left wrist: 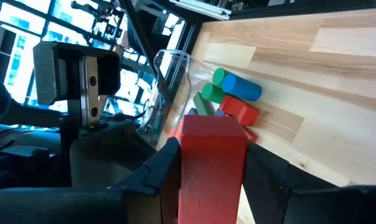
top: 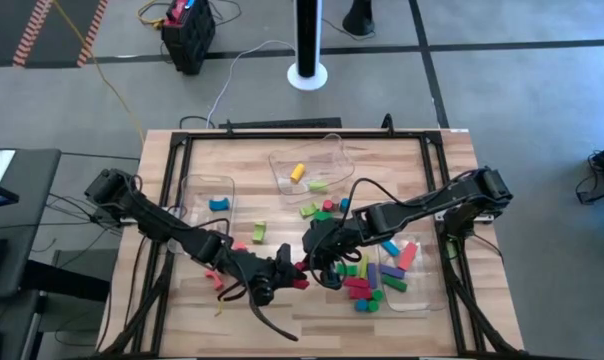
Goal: Sort blocks by size
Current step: Put the orange arch block into the left transparent bin
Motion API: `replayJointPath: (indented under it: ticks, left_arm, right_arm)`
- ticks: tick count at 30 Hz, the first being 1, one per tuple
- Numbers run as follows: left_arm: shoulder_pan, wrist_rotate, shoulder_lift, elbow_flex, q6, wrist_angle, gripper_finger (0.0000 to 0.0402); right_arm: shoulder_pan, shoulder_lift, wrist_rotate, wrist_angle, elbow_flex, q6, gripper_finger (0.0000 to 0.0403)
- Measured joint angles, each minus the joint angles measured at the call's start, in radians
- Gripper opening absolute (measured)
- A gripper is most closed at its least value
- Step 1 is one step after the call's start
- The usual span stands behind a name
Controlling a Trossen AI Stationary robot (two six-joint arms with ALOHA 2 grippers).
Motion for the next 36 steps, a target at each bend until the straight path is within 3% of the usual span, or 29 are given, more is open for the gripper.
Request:
replayJointPath:
  ticks: [6, 14, 23, 36]
  left_arm:
    - [-0.028, -0.050, -0.015, -0.001, -0.020, -0.057, 0.0136]
    - [-0.044, -0.124, -0.128, -0.001, -0.155, -0.221, 0.0136]
    - [-0.036, -0.177, -0.294, 0.000, -0.442, -0.528, 0.0136]
    - [0.021, -0.337, -0.446, -0.001, -1.019, -1.085, 0.0135]
  right_arm:
    - [0.000, -0.008, 0.002, -0.043, 0.000, -0.008, 0.0150]
    - [-0.001, -0.047, 0.022, -0.102, 0.000, -0.011, 0.0221]
    - [0.024, -0.080, 0.035, -0.220, 0.000, -0.011, 0.0230]
    - [0.080, -0.084, 0.089, -0.318, 0.000, -0.007, 0.0230]
